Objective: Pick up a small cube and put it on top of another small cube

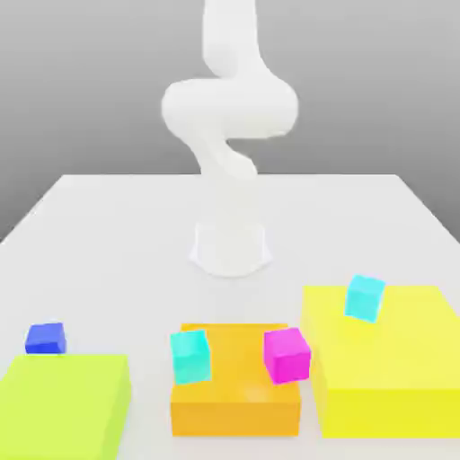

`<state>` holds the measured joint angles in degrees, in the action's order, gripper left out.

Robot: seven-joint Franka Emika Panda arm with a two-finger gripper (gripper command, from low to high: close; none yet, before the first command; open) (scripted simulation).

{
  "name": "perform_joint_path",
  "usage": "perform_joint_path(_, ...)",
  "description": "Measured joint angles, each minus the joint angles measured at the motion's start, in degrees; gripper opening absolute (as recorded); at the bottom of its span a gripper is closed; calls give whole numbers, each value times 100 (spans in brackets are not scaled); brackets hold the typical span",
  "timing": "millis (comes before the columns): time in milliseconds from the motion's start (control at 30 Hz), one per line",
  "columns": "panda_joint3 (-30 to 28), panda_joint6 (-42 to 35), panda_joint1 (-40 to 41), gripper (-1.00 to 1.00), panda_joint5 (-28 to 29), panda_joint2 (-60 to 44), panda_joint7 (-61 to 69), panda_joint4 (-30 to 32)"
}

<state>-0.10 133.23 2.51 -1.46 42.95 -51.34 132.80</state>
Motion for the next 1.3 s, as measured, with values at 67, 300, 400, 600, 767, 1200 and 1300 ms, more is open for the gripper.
perform_joint_path(67, -2, 122, 211, 0, -118, -244, -470, 86)
perform_joint_path(300, 11, 519, 878, 0, -440, -1056, -2073, 370)
perform_joint_path(400, 45, 684, 1177, 0, -564, -1402, -2767, 489)
perform_joint_path(600, 110, 1025, 1749, 0, -735, -2092, -4208, 731)
perform_joint_path(767, 139, 1314, 2195, 0, -789, -2664, -5472, 934)
perform_joint_path(1200, -48, 2100, 3231, 0, -550, -4128, -9033, 1475)
perform_joint_path(1300, -166, 2283, 3408, 0, -419, -4458, -9908, 1601)
